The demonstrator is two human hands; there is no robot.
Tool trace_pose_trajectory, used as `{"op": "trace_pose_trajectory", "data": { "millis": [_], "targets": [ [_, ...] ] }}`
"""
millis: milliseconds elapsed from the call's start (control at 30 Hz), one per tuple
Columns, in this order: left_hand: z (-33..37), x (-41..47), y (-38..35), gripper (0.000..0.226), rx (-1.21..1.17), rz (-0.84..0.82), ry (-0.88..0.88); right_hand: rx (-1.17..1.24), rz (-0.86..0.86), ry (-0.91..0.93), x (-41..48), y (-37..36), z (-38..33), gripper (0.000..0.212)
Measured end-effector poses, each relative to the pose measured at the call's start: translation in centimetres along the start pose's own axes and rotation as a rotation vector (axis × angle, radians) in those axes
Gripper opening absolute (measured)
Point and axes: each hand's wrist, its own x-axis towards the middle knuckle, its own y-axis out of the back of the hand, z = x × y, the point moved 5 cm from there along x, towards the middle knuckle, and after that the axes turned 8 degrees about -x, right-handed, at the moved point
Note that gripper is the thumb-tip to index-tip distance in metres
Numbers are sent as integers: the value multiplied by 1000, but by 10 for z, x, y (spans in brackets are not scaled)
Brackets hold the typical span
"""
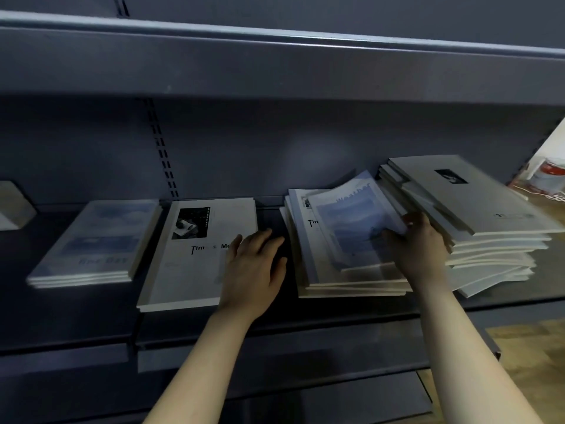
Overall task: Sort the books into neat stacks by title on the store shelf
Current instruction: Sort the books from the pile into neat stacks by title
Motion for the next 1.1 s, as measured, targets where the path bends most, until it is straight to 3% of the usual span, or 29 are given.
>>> {"op": "trace_pose_trajectory", "data": {
  "millis": [200,367,567,633,900,1000,1033,1100],
  "targets": [
    [2,2,-1,47,9,-1,-5,25,-36,-29,6,-4,4,42],
    [5,3,-2,47,-16,-4,-12,19,-132,-39,13,-16,7,45],
    [4,3,-3,47,-14,-13,-15,26,-124,3,13,-17,4,49],
    [3,3,-4,47,-17,-19,-13,23,-93,24,12,-16,2,52],
    [8,5,-4,43,-20,5,-37,107,139,140,14,-3,-4,33],
    [7,7,-3,43,-26,18,-41,276,16,85,20,-6,-3,24],
    [5,7,-2,44,-31,11,-32,414,-29,70,21,-8,-3,18],
    [2,8,0,47,-61,3,-2,686,-88,65,18,-9,-9,25]
  ]
}}
